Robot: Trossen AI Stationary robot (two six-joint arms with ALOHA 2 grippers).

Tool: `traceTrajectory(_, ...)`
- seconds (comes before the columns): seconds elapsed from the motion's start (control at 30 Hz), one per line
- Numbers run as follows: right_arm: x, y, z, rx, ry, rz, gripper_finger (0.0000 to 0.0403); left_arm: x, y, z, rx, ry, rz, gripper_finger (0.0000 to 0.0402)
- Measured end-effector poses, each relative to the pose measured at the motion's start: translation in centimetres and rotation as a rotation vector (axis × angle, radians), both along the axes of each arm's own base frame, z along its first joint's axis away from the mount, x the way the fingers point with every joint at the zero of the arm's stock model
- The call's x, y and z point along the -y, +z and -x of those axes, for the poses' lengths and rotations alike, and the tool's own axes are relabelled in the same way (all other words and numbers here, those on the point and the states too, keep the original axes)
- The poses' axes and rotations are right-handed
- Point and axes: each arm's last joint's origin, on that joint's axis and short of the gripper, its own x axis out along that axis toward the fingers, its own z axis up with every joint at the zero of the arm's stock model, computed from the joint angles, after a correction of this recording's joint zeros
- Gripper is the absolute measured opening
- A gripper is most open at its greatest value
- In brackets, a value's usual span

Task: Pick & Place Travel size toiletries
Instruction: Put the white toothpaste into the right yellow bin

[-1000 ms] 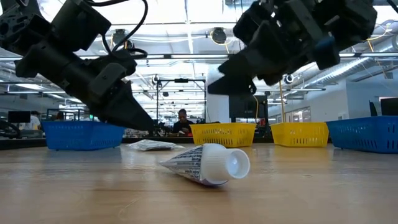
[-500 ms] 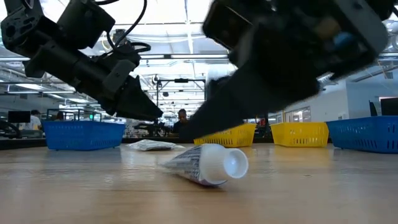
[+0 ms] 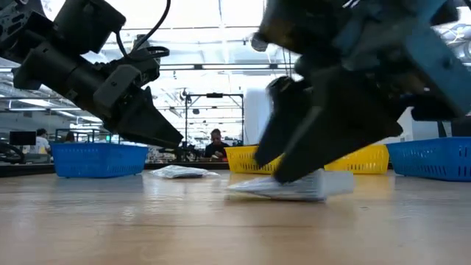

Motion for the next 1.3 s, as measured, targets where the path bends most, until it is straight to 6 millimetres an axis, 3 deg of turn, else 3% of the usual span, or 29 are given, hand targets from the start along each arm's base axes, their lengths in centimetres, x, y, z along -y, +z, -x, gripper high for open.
traceTrajectory(0.1,0.4,1.8,1.7,-0.006,-0.119,0.143,0.0254,0.1,0.0,0.0,-0.001,0.002,0.01,0.0243)
traceTrajectory(0.23,0.5,3.5,2.6,0.04,-0.208,0.121,0.0248,0.1,-0.1,0.1,-0.003,0.008,0.018,0.0243)
traceTrajectory(0.4,0.9,1.3,3.8,0.002,-0.155,0.082,0.0247,0.1,-0.1,0.1,-0.007,0.018,0.033,0.0243)
traceTrajectory(0.6,3.3,-1.3,4.9,0.03,-0.373,-0.012,0.0247,0.0,-0.3,0.2,-0.029,0.036,0.054,0.0243)
traceTrajectory(0.77,3.9,-3.2,5.7,0.041,-0.312,-0.072,0.0236,0.0,-0.4,0.2,-0.026,0.045,0.065,0.0243)
traceTrajectory(0.9,4.4,-3.7,5.8,0.125,-0.249,-0.073,0.0186,0.1,-0.4,0.3,-0.025,0.046,0.074,0.0243)
traceTrajectory(1.1,6.2,-3.4,5.3,0.158,-0.291,-0.063,0.0076,0.8,-0.4,0.4,-0.026,0.02,0.075,0.0243)
traceTrajectory(1.17,6.8,-2.4,5.2,0.182,-0.306,-0.043,0.0043,1.0,-0.3,0.5,-0.024,0.017,0.071,0.0243)
traceTrajectory(1.3,8.8,2.0,5.9,0.291,-0.425,0.039,0.0014,1.3,-0.3,0.6,-0.023,0.012,0.066,0.0243)
